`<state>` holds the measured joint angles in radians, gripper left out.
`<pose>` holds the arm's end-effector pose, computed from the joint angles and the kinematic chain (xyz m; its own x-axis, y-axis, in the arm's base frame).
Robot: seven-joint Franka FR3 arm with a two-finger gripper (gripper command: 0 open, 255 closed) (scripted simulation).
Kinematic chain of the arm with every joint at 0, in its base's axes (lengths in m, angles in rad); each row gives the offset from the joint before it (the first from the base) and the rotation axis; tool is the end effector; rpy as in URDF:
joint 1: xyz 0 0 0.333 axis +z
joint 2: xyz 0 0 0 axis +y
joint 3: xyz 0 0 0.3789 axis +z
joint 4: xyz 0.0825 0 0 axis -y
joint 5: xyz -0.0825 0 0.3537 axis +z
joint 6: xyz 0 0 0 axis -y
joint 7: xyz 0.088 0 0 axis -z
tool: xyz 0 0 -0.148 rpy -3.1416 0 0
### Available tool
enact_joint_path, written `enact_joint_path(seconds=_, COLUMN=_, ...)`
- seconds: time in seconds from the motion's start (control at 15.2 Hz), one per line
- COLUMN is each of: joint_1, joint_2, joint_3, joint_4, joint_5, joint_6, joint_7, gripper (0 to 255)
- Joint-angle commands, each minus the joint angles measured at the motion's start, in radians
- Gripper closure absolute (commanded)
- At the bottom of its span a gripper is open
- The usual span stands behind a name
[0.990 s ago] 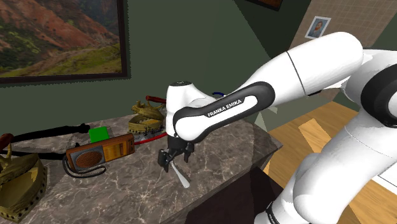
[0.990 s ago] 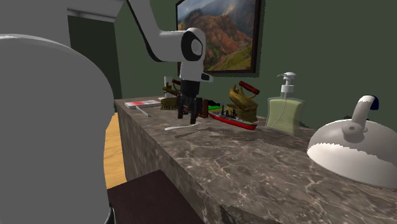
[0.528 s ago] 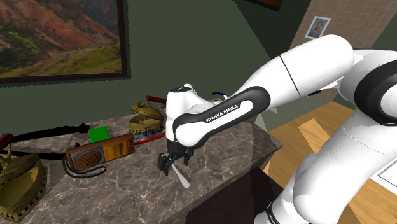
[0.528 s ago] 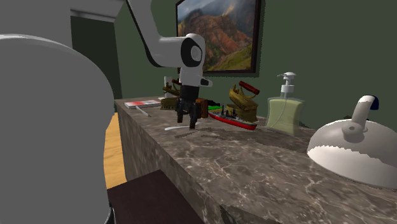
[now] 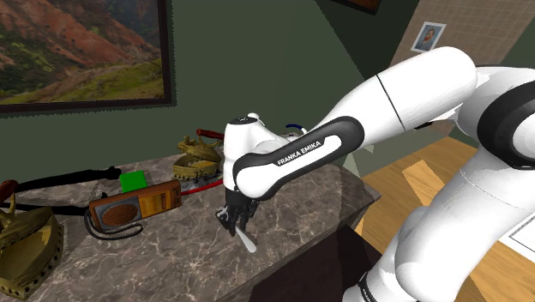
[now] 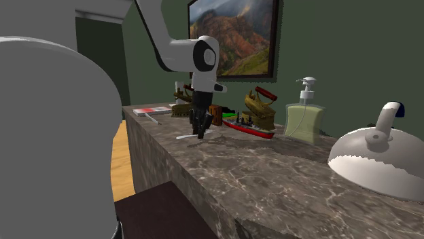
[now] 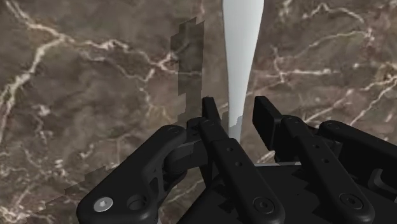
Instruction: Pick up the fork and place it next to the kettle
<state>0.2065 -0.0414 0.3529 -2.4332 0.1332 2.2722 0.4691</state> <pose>0.3674 0.2391 0.3540 0.9894 -0.0022 -0.1454 -0.0039 -0.9999 -0.0116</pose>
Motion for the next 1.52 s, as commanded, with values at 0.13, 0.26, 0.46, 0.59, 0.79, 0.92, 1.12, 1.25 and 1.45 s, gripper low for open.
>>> enact_joint_path(seconds=0.13, joint_1=0.000, joint_2=0.000, joint_3=0.000, joint_4=0.000, joint_5=0.000, joint_6=0.000, joint_7=0.000, gripper=255)
enact_joint_path(seconds=0.26, joint_1=0.000, joint_2=0.000, joint_3=0.000, joint_4=0.000, joint_5=0.000, joint_6=0.000, joint_7=0.000, gripper=255)
enact_joint_path(seconds=0.46, joint_1=0.000, joint_2=-0.031, joint_3=-0.002, joint_4=0.014, joint_5=0.008, joint_6=-0.043, joint_7=-0.004, gripper=255)
enact_joint_path(seconds=0.59, joint_1=0.000, joint_2=-0.050, joint_3=-0.003, joint_4=0.024, joint_5=0.013, joint_6=-0.073, joint_7=-0.007, gripper=255)
enact_joint_path(seconds=0.79, joint_1=0.000, joint_2=-0.078, joint_3=-0.006, joint_4=0.041, joint_5=0.019, joint_6=-0.116, joint_7=-0.010, gripper=255)
enact_joint_path(seconds=0.92, joint_1=0.000, joint_2=-0.095, joint_3=-0.008, joint_4=0.053, joint_5=0.022, joint_6=-0.145, joint_7=-0.011, gripper=255)
enact_joint_path(seconds=1.12, joint_1=-0.001, joint_2=-0.118, joint_3=-0.012, joint_4=0.073, joint_5=0.026, joint_6=-0.188, joint_7=-0.013, gripper=255)
enact_joint_path(seconds=1.25, joint_1=-0.001, joint_2=-0.133, joint_3=-0.014, joint_4=0.088, joint_5=0.028, joint_6=-0.217, joint_7=-0.013, gripper=255)
enact_joint_path(seconds=1.45, joint_1=-0.001, joint_2=-0.152, joint_3=-0.017, joint_4=0.111, joint_5=0.030, joint_6=-0.259, joint_7=-0.014, gripper=255)
